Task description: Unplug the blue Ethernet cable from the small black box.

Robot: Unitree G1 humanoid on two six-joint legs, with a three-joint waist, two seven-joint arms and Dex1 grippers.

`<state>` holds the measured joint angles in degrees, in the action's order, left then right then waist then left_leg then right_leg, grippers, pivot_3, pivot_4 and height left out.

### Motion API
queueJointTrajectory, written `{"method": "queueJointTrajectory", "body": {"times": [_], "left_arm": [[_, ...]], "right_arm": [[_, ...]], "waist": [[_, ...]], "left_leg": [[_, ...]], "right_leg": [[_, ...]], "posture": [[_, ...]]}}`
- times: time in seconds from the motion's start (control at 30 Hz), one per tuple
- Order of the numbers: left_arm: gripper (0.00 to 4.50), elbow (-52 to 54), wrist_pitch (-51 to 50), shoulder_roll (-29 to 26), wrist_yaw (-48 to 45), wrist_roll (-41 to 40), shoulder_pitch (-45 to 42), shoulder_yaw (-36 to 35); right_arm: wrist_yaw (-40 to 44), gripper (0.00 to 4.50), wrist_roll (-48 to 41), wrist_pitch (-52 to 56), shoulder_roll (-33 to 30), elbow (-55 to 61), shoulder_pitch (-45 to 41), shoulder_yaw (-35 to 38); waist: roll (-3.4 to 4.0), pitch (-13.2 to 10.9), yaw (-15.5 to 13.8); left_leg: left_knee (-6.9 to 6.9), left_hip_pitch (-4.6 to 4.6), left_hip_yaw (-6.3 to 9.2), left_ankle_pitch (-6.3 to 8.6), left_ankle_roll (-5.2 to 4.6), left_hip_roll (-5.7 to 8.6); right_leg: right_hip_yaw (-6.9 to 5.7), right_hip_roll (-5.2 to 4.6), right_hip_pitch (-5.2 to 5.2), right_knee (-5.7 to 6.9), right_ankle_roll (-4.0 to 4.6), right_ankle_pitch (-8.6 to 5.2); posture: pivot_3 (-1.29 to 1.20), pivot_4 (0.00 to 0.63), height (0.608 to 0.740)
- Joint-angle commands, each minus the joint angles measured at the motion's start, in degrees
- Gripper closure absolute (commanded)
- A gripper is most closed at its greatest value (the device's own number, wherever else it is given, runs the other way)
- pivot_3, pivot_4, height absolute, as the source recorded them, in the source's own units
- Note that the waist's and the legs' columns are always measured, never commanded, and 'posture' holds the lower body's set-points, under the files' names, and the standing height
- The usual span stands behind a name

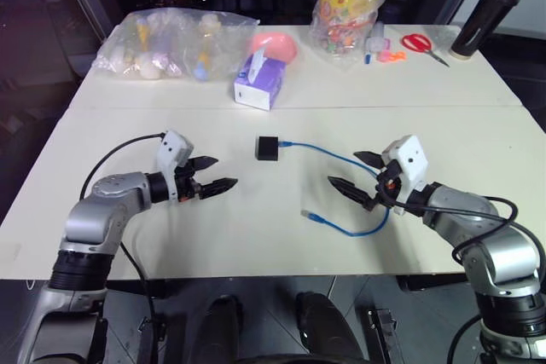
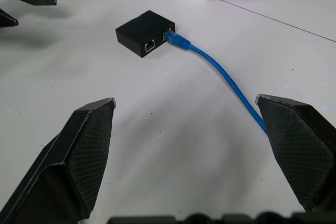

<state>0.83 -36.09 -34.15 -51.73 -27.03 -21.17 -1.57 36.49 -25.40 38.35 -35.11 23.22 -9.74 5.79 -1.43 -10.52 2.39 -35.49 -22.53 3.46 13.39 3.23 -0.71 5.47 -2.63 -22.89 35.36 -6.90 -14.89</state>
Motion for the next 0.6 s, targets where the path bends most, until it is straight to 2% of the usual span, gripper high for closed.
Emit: {"method": "queueJointTrajectory", "body": {"times": [0.03,0.6], "left_arm": [[0.02,0.69,-0.6,0.28,-0.14,-2.03,-1.67,-2.04],[0.02,-0.97,-0.01,0.68,-0.04,-1.64,-3.22,-1.78]], "right_arm": [[-0.29,0.0,-0.04,-1.37,0.45,1.76,0.12,0.0],[-0.46,0.0,0.53,-2.12,0.59,0.97,-0.49,-0.37]], "waist": [[0.0,0.0,-0.03],[0.0,0.0,0.02]], "left_leg": [[0.0,0.0,0.0,0.0,0.0,0.0],[-0.01,0.01,0.0,0.0,0.0,0.0]], "right_leg": [[0.0,0.0,0.0,0.0,0.0,0.0],[0.0,0.01,0.0,0.03,-0.01,0.01]], "posture": [[0.0,0.15,0.739],[0.0,0.15,0.739]]}}
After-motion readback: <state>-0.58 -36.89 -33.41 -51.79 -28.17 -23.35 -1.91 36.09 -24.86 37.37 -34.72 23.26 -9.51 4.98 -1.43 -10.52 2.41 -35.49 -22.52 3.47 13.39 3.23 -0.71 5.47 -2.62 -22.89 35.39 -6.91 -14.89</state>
